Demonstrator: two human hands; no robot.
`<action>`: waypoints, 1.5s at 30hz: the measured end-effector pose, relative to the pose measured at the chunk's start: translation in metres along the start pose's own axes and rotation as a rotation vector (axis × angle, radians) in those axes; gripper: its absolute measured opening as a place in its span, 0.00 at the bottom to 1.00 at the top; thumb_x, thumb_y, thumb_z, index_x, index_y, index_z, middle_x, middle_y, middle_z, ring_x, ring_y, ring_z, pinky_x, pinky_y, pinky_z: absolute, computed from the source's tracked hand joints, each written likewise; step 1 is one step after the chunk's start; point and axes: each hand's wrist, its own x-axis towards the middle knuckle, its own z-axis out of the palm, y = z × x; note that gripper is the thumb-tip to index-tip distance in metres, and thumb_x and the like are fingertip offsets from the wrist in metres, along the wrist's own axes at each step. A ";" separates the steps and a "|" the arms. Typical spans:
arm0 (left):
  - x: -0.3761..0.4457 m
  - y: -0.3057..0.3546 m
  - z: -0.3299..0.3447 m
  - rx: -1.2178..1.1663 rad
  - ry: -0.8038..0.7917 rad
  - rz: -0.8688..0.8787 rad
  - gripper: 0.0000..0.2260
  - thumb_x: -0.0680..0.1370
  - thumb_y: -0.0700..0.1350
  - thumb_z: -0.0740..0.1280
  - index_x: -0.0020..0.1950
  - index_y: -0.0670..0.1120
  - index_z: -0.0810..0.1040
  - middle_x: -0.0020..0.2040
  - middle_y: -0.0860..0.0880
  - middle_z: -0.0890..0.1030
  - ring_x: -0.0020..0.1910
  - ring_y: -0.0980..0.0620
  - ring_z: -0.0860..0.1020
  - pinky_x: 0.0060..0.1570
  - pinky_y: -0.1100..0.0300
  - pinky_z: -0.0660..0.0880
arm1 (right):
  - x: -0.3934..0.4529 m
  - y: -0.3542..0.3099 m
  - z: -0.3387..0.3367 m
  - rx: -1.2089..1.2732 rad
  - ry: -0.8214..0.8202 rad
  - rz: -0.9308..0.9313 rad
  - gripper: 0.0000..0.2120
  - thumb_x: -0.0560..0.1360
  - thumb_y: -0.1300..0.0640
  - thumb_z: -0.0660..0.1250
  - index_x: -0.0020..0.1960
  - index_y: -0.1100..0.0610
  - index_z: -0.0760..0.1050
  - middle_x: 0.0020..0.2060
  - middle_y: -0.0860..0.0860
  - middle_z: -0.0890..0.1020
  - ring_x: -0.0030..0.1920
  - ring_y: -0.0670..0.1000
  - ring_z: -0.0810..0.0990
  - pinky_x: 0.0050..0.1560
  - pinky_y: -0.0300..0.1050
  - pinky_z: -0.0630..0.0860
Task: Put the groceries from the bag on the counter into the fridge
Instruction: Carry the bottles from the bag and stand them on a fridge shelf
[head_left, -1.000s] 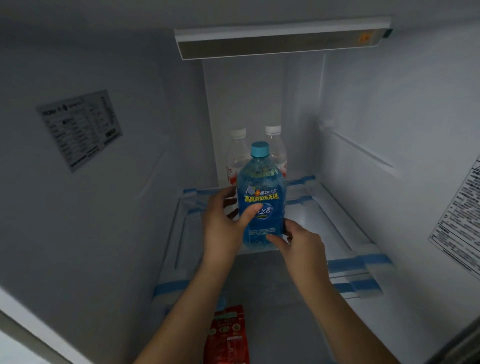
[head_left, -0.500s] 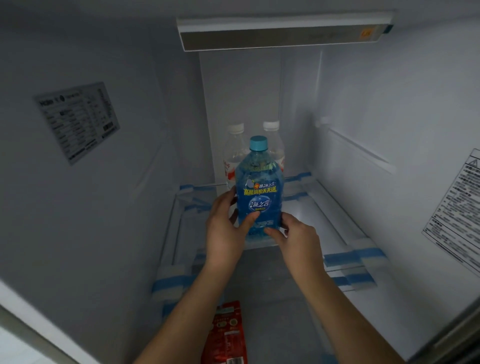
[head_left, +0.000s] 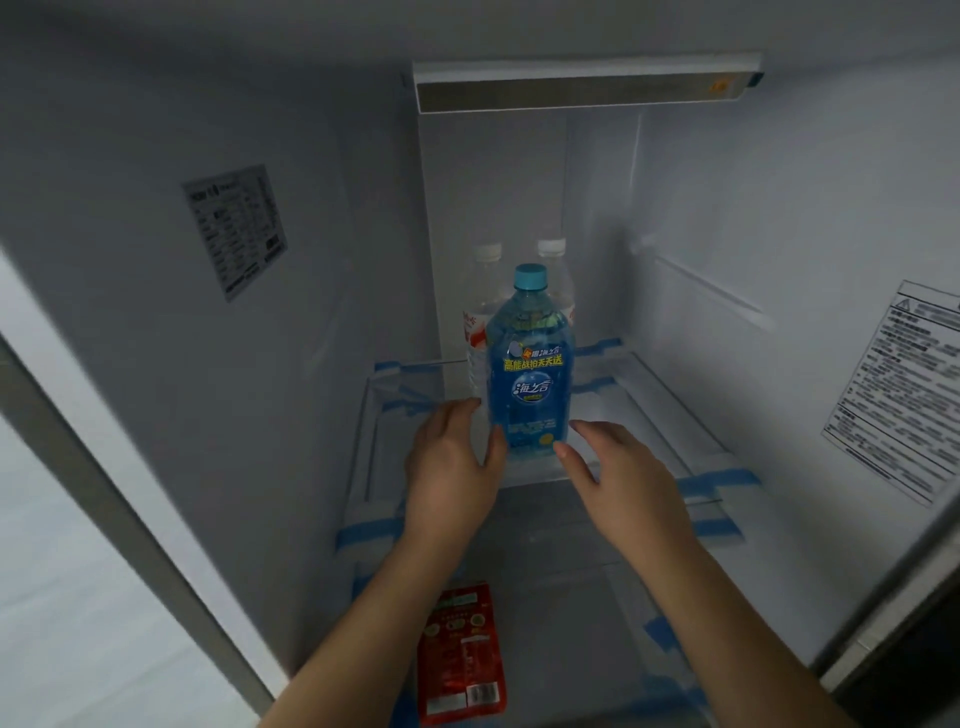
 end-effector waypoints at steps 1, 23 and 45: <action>-0.005 -0.002 -0.003 0.084 -0.013 0.043 0.22 0.78 0.56 0.59 0.66 0.44 0.77 0.62 0.45 0.80 0.61 0.44 0.77 0.59 0.52 0.75 | -0.005 -0.003 -0.001 -0.044 0.005 -0.023 0.23 0.79 0.40 0.55 0.66 0.52 0.73 0.58 0.52 0.80 0.53 0.53 0.80 0.46 0.47 0.77; -0.166 -0.041 -0.068 0.581 -0.230 0.338 0.26 0.76 0.56 0.60 0.72 0.46 0.73 0.72 0.45 0.73 0.74 0.43 0.67 0.73 0.42 0.59 | -0.169 -0.044 0.003 -0.450 -0.201 -0.082 0.27 0.78 0.43 0.53 0.72 0.54 0.68 0.70 0.55 0.72 0.71 0.57 0.70 0.69 0.54 0.66; -0.339 0.059 -0.119 0.680 -0.336 0.231 0.26 0.80 0.59 0.54 0.75 0.50 0.69 0.73 0.47 0.73 0.75 0.43 0.66 0.75 0.45 0.59 | -0.323 -0.011 -0.073 -0.435 -0.248 -0.187 0.27 0.79 0.45 0.48 0.73 0.55 0.66 0.71 0.55 0.71 0.72 0.57 0.68 0.70 0.57 0.65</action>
